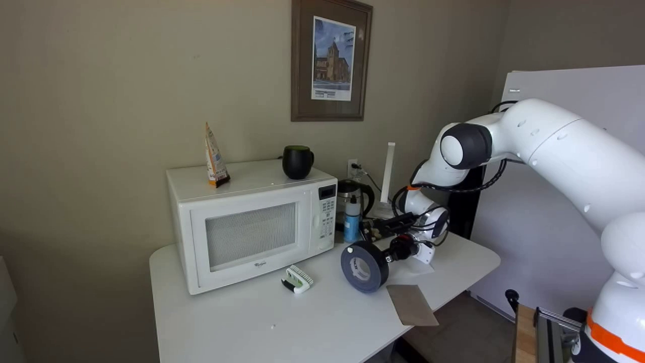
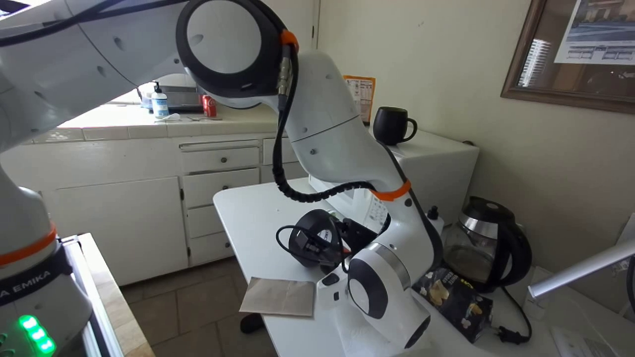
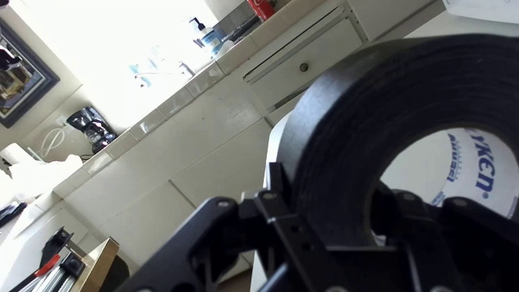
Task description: Move the black masking tape to the left
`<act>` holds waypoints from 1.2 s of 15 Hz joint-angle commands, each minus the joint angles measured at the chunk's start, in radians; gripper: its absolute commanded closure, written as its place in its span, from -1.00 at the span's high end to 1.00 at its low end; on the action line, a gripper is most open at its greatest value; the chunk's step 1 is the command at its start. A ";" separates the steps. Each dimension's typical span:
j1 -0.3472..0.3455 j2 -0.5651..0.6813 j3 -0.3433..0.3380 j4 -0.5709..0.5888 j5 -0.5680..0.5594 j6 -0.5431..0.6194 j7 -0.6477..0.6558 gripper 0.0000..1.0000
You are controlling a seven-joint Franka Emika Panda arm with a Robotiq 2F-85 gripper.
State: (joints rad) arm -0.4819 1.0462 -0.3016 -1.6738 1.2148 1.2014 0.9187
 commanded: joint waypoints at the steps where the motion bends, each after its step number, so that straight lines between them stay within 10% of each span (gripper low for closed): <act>1: 0.007 -0.008 -0.011 0.000 0.034 -0.022 0.066 -0.57; 3: 0.005 -0.009 -0.010 0.001 0.036 -0.027 0.094 -0.57; 4: 0.005 -0.009 -0.011 0.001 0.035 -0.028 0.100 0.43; 9: 0.004 -0.017 -0.010 0.002 0.051 -0.042 0.120 0.99; 18: -0.013 -0.099 -0.111 -0.001 -0.021 0.013 0.046 1.00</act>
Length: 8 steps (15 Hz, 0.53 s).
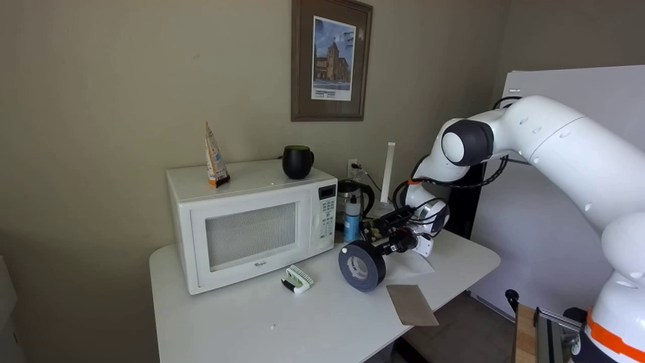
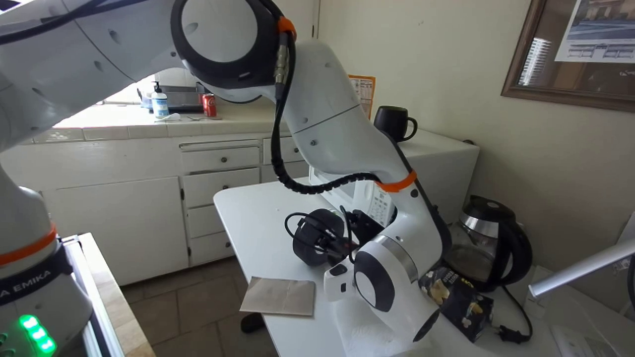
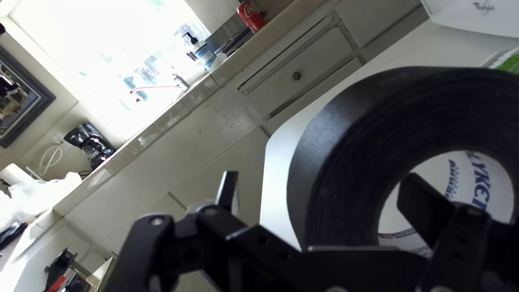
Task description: Move the black masking tape to the left
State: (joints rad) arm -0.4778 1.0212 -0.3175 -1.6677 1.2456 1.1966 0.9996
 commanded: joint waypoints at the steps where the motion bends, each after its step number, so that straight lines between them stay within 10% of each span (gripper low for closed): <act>1: -0.015 -0.084 -0.113 -0.002 -0.069 0.037 -0.043 1.00; 8: 0.055 -0.345 -0.244 -0.154 -0.289 0.200 -0.176 1.00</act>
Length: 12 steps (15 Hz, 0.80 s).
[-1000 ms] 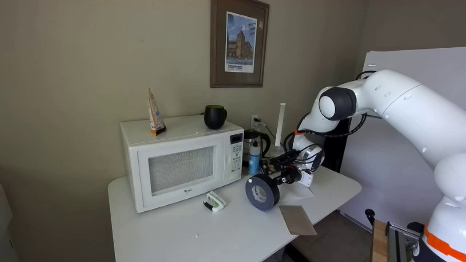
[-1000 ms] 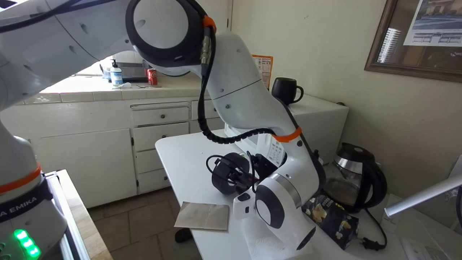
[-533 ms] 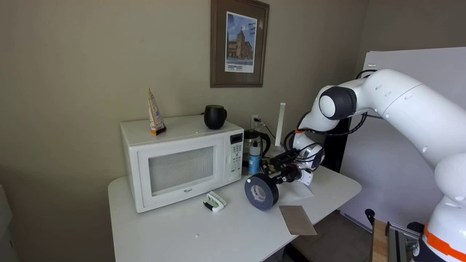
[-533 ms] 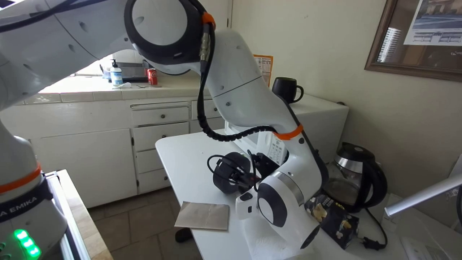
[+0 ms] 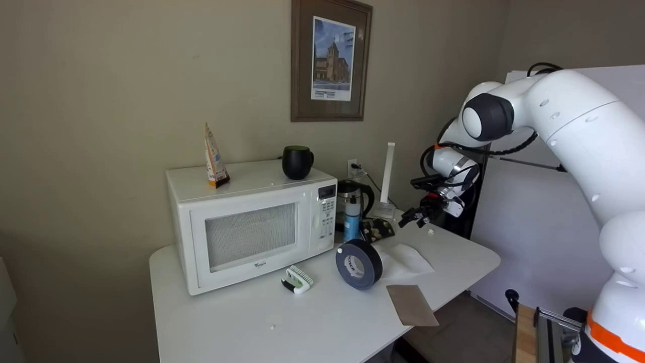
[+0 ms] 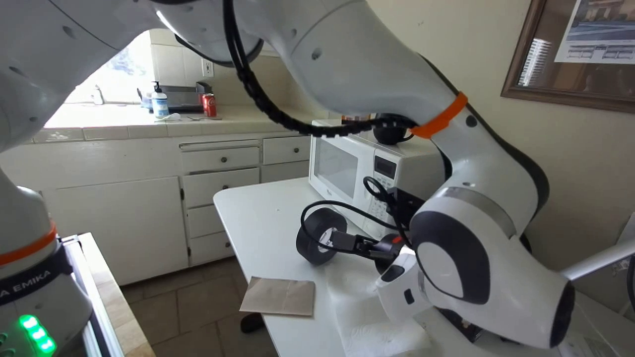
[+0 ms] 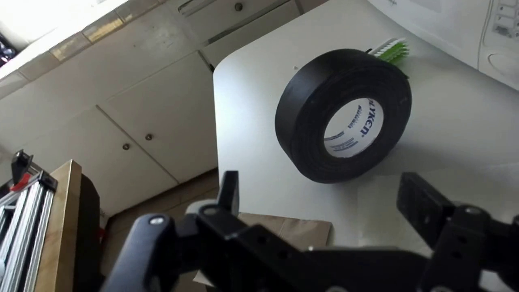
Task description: Move the black masking tape to the left
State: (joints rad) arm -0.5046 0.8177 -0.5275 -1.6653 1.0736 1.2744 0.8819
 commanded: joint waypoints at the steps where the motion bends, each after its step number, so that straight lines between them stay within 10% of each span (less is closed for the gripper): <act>1: 0.104 -0.188 -0.041 -0.200 -0.168 0.164 -0.070 1.00; 12: 0.382 -0.781 0.103 -0.725 -0.812 0.542 0.086 1.00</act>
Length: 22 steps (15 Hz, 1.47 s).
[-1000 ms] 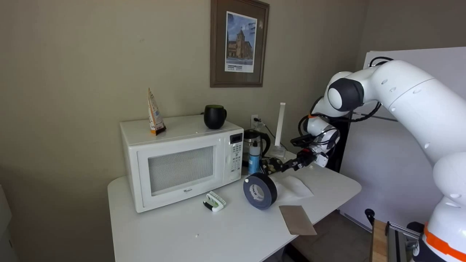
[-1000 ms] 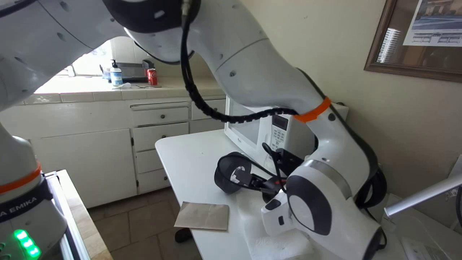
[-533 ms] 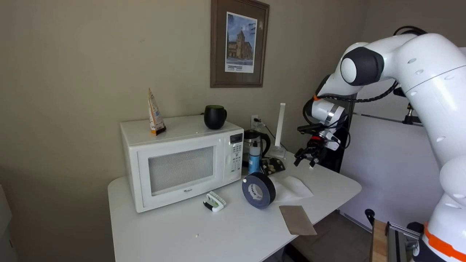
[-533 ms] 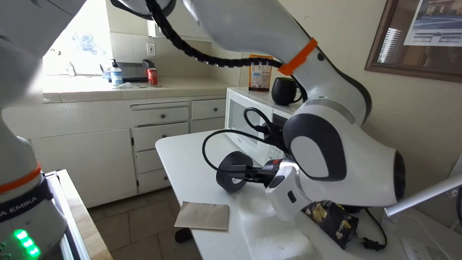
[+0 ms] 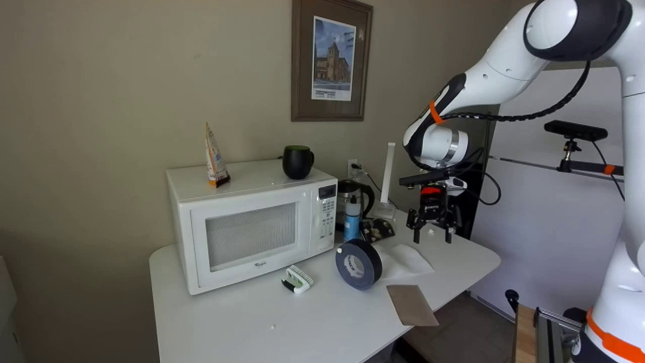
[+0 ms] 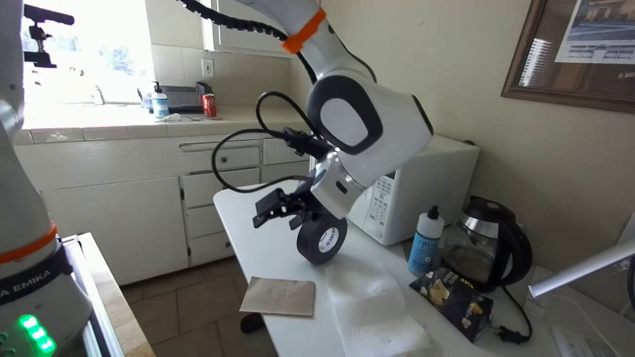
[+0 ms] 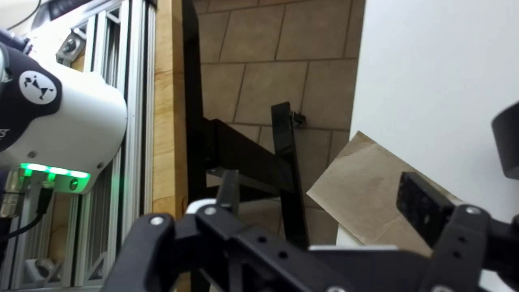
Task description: Move the black masking tape to the left
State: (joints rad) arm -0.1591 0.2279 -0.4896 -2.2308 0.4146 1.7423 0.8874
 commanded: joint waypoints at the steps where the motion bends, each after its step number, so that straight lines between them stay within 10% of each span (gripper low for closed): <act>1: 0.045 -0.241 0.102 -0.198 -0.205 0.073 0.111 1.00; 4: 0.066 -0.371 0.239 -0.280 -0.316 0.032 0.194 1.00; 14: -0.014 -0.262 0.243 -0.200 -0.253 0.020 0.143 1.00; 22: 0.109 -0.228 0.441 -0.195 -0.419 0.192 0.156 1.00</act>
State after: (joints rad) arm -0.0899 -0.0355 -0.1030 -2.4358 0.0815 1.9081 1.0043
